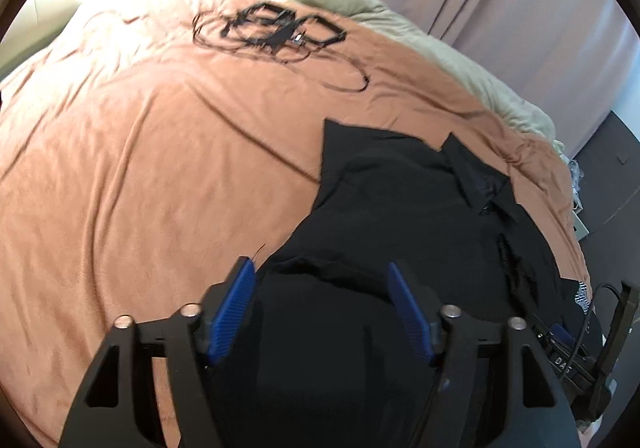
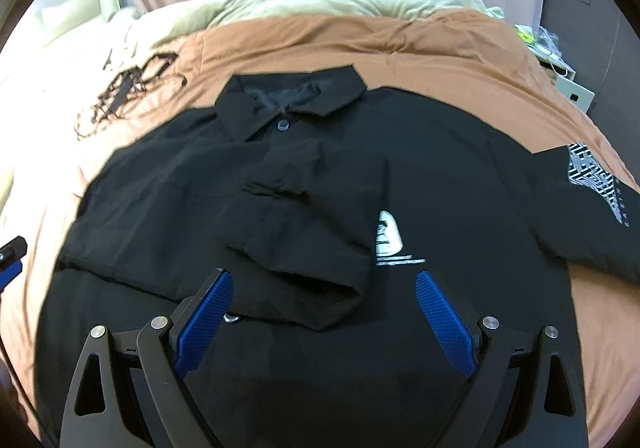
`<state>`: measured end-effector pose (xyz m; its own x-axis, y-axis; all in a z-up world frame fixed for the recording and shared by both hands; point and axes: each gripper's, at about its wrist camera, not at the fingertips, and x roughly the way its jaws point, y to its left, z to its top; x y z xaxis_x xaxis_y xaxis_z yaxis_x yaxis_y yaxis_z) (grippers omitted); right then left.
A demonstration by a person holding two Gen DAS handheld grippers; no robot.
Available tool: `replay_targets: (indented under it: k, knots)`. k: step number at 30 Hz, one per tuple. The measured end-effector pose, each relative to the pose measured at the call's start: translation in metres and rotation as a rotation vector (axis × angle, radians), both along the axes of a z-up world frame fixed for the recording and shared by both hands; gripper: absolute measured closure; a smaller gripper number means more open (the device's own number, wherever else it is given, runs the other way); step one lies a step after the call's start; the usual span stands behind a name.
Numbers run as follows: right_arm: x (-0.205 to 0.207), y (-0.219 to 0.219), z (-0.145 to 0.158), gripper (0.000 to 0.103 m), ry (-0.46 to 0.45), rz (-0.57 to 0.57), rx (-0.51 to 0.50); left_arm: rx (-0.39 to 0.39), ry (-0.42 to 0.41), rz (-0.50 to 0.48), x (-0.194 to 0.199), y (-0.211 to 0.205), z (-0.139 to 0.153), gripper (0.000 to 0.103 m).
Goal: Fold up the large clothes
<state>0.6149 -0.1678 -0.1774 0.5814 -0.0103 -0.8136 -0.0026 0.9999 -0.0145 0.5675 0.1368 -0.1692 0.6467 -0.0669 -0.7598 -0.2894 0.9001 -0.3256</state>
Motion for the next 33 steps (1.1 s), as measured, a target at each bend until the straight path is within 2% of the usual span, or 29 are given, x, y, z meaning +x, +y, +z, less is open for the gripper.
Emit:
replay_targets:
  k: [1,4,7,9,11,14,18,19,26,30,33]
  knots:
    - [0.003,0.004,-0.003,0.010,0.007,0.001,-0.033,-0.004,0.015,-0.005,0.002,0.002,-0.004,0.050]
    - [0.011,0.019,-0.012,0.010,0.022,0.012,-0.129,-0.009,0.040,-0.014,0.009,0.005,-0.013,0.051]
    - [0.019,0.023,-0.015,0.010,0.029,0.024,-0.128,0.013,0.068,-0.009,0.014,0.006,-0.021,0.056]
    - [0.022,0.018,-0.011,0.010,0.024,0.006,-0.107,0.000,0.082,-0.006,0.017,0.007,-0.027,0.056]
    - [0.022,0.005,-0.006,0.010,0.014,-0.032,-0.050,0.015,0.099,-0.004,0.019,0.007,-0.033,0.062]
    - [0.019,-0.025,0.002,0.010,-0.001,-0.103,0.090,0.038,0.112,0.002,0.020,0.005,-0.036,0.064]
    - [0.006,-0.075,0.016,0.032,-0.042,-0.223,0.272,0.067,0.106,-0.002,0.020,0.000,-0.034,0.064]
    - [0.002,-0.086,0.018,0.033,-0.048,-0.247,0.321,0.071,0.105,-0.001,0.020,-0.001,-0.033,0.064]
    - [-0.030,-0.155,0.021,0.033,-0.067,-0.373,0.553,0.079,0.025,-0.028,0.014,-0.012,-0.008,0.064]
    - [-0.052,-0.179,0.024,0.033,-0.079,-0.417,0.621,0.066,-0.019,-0.060,0.007,-0.024,0.005,0.064]
    - [-0.060,-0.186,0.017,0.033,-0.051,-0.426,0.676,0.071,-0.031,-0.069,0.001,-0.029,0.008,0.064]
